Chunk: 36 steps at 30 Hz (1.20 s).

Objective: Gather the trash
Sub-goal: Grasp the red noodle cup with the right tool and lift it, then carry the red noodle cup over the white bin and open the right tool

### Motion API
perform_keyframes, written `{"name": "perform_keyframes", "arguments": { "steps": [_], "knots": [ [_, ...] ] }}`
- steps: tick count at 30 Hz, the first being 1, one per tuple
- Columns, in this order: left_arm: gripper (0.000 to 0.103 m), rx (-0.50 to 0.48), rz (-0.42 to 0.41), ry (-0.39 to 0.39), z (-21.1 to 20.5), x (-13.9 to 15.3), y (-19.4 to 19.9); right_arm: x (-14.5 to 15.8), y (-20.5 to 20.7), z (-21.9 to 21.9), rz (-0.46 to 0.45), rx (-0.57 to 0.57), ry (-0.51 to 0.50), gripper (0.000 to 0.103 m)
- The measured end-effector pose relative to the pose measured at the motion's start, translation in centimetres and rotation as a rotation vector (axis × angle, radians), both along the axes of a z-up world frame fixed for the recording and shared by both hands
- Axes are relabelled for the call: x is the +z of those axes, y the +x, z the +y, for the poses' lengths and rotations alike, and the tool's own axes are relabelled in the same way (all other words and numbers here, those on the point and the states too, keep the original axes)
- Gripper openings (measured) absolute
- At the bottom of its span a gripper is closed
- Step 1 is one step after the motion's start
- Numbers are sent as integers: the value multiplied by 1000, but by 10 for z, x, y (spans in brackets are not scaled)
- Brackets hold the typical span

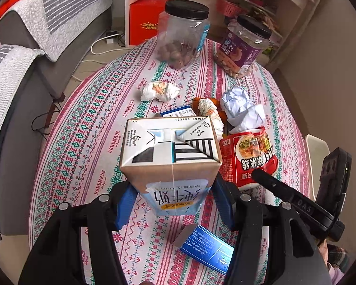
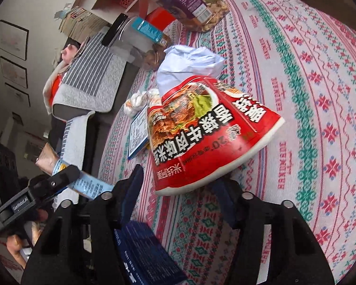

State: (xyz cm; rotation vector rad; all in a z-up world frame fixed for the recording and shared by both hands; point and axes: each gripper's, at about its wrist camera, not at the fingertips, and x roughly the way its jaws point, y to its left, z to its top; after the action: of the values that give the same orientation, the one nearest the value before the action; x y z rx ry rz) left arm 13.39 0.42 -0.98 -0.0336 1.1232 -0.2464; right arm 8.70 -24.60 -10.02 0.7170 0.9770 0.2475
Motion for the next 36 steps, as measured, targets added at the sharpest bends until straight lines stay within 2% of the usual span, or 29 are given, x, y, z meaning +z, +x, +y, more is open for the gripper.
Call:
{"name": "perform_keyframes", "arguments": {
  "steps": [3,7,12,16,19,27,36],
  "knots": [
    [58,1,-4,-3,0,2,1,10,7,3,-36,-2,-69,18],
    [58,5,-14,-11,1,4,1,30,6,4,-108,15,-148,12],
    [58,2,-28,-15,-2,8,0,60,-1,10,-198,51,-299,8],
    [58,-3,-39,-14,-6,11,-2,76,-9,13,-240,75,-419,6],
    [58,-10,-54,-12,-11,14,-5,83,-15,11,-258,78,-474,6],
    [58,-38,-84,-12,-31,24,-11,87,-26,4,-242,76,-542,6],
    [58,-54,-103,-23,-47,34,-13,106,-44,-11,-285,37,-558,6]
  ]
}}
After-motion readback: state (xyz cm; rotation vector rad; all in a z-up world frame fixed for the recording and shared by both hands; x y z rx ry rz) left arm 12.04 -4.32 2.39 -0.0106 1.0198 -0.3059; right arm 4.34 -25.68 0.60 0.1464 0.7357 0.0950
